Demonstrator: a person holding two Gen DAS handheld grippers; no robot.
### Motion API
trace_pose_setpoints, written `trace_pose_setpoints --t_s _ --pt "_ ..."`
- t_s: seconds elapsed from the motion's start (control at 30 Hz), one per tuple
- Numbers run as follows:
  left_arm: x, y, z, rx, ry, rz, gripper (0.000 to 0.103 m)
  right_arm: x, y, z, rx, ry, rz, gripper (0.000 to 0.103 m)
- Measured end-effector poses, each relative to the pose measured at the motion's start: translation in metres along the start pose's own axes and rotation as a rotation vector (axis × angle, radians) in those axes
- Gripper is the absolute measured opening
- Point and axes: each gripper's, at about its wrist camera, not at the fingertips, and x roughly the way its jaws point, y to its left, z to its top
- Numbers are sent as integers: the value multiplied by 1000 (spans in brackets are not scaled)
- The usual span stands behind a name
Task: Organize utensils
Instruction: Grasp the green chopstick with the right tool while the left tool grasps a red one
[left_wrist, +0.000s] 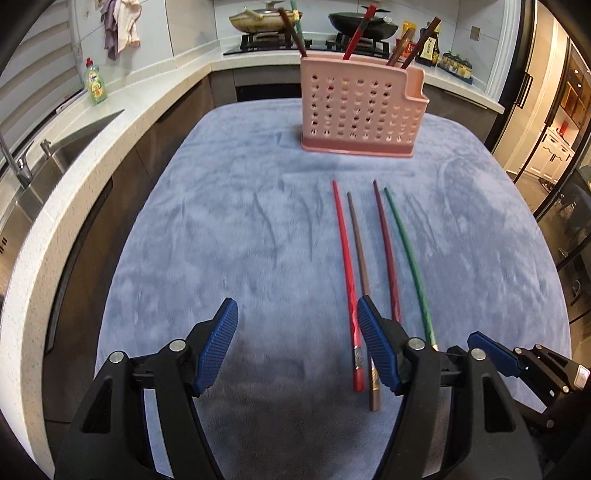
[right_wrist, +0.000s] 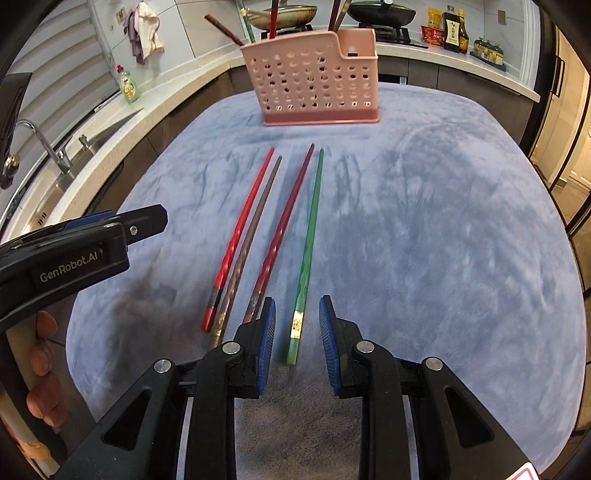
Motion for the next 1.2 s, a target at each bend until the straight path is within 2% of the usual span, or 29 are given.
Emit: trace_pose_setpoints --t_s 0.3,0.4,0.57,0.9,1.2 --pt "13 4 -19 -12 52 -7 63 19 4 -8 -6 34 -8 20" --pt "17 4 -22 -17 67 -13 63 24 4 -9 -5 46 -10 13" --pt "22 4 -25 -26 87 -28 63 30 3 -12 -5 57 -15 9" --pt "33 -6 -37 -26 140 -62 63 24 -2 -15 6 45 -29 7" --pt "40 -19 -41 -1 158 -70 63 11 -8 -14 24 24 -36 7"
